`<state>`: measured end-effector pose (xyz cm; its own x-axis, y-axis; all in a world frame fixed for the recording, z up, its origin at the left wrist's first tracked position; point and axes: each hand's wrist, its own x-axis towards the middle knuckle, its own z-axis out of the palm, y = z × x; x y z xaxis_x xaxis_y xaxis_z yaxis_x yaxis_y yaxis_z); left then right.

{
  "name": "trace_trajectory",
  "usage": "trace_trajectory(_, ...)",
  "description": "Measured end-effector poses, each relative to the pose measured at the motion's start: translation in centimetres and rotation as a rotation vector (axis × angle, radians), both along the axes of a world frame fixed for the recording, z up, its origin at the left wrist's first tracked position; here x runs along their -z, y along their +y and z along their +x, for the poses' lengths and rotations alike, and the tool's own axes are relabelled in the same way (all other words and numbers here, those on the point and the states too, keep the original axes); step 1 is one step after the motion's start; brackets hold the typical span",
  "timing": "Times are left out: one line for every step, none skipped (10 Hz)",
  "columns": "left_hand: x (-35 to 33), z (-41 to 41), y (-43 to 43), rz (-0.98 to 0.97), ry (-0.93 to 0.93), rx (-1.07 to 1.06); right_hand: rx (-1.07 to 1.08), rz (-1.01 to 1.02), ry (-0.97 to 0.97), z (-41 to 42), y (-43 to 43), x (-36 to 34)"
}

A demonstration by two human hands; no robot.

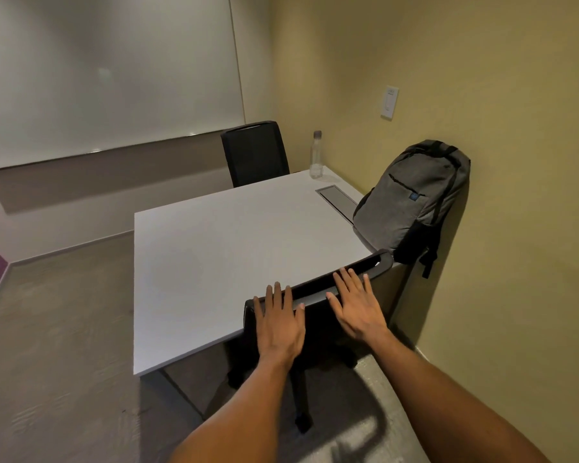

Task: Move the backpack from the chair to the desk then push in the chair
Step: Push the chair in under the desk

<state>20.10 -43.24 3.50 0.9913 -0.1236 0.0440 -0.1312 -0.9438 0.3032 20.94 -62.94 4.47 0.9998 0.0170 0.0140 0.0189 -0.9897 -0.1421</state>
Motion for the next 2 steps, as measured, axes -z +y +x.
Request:
trace_trajectory(0.3, -1.7, 2.3, -0.023, -0.038, 0.069, 0.045, 0.035, -0.022, -2.1, 2.3, 0.3)
trace_trajectory(1.0, -3.5, 5.2, -0.057, -0.073, 0.113, 0.085, 0.053, -0.054, -4.6, 5.5, 0.7)
